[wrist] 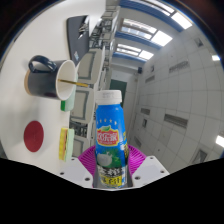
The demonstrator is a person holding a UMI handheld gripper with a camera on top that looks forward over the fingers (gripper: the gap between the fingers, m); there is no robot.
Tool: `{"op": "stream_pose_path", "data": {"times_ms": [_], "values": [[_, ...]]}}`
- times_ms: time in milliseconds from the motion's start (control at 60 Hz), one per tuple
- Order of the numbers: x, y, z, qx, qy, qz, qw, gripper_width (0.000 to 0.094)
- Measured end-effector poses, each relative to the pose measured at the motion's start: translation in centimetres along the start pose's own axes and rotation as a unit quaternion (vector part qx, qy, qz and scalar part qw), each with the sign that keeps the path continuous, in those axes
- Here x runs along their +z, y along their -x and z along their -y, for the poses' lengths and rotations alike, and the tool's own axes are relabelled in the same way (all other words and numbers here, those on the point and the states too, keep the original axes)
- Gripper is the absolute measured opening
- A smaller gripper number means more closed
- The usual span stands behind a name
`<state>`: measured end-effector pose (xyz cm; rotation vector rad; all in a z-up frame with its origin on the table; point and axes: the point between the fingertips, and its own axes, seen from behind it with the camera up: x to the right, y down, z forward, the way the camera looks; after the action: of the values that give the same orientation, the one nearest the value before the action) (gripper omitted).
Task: Pour water
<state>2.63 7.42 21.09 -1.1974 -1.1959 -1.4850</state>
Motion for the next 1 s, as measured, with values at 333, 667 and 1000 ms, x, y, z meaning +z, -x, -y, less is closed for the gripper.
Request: {"op": "stream_pose_path", "data": {"times_ms": [333,667,1000], "values": [[-0.1,-1.5,3.8,-0.3,-0.032,-0.029,0.953,0.0383],[0.5,-5.3,-1.3,0.112,0.005,-0.034,0.993,0.0385],[0.9,6.6,-0.4,0.781,-0.019,0.116,0.613,0.0386]]}}
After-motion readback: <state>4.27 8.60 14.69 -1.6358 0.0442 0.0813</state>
